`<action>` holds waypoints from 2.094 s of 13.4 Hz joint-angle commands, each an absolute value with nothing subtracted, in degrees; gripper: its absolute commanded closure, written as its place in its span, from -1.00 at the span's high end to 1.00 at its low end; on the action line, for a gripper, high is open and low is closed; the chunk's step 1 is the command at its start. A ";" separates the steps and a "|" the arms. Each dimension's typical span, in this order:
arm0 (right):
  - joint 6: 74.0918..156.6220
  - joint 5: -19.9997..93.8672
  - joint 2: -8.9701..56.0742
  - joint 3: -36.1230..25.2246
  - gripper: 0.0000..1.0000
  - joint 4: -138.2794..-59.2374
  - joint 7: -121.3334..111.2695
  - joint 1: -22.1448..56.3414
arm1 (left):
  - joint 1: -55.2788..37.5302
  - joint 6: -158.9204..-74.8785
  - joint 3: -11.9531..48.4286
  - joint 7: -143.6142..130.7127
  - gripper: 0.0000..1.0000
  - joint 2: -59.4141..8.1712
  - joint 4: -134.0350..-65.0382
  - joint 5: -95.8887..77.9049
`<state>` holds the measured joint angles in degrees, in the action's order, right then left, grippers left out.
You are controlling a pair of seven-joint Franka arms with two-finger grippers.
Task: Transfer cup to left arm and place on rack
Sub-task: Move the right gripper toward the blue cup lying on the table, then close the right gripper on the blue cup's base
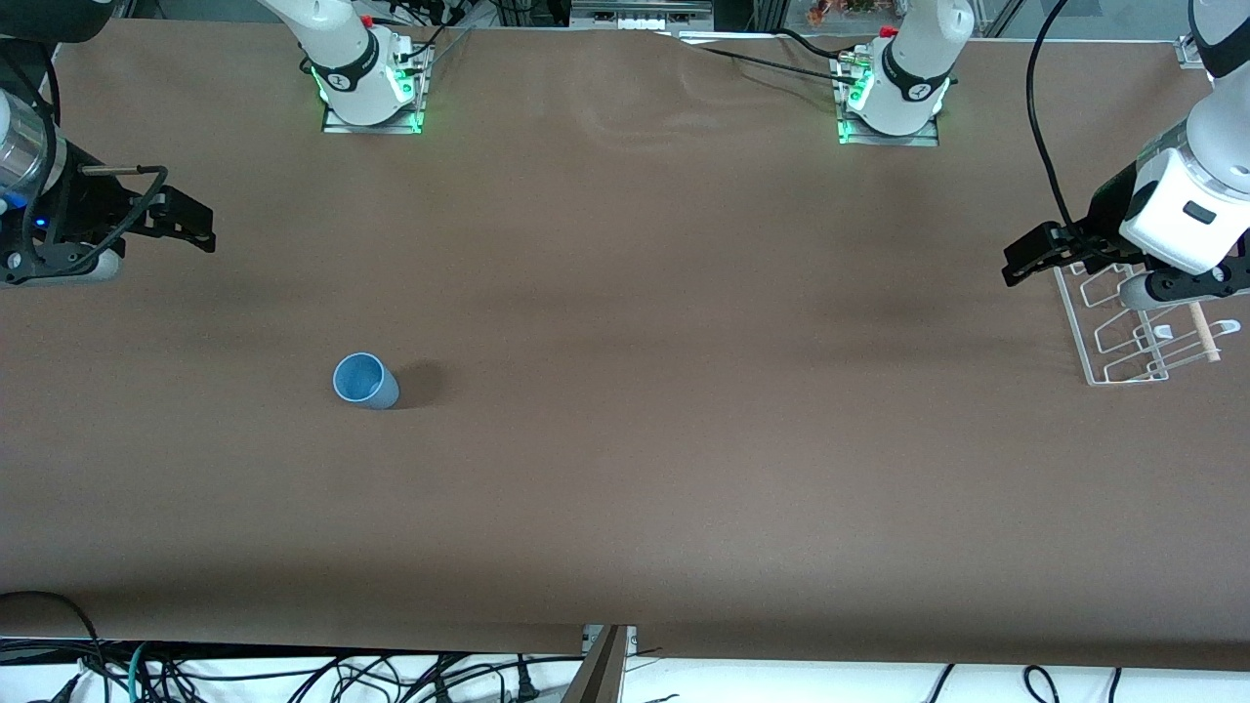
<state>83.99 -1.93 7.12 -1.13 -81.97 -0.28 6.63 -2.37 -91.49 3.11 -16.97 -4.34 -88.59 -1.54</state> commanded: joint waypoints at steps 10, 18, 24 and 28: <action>91.12 -1.93 12.73 -0.09 1.00 -85.24 -1.41 4.83 | -2.37 -91.14 2.99 -17.14 1.00 -5.01 -87.19 -2.46; 109.31 -1.05 24.25 2.20 1.00 -90.51 -0.79 4.92 | -2.37 -91.14 2.99 -17.14 1.00 -5.01 -87.19 -2.46; 118.83 2.37 27.24 1.93 1.00 -98.52 1.67 4.75 | -2.37 -91.14 2.99 -17.14 1.00 -5.01 -87.19 -2.55; 119.18 2.37 27.77 1.67 0.99 -100.19 1.67 4.75 | -2.46 -91.14 2.99 -17.14 1.00 -5.01 -87.19 -2.55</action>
<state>118.16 1.56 28.68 1.42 -98.25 1.35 5.28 -2.36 -91.49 3.10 -16.97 -4.38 -88.54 -1.54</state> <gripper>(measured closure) 0.000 0.000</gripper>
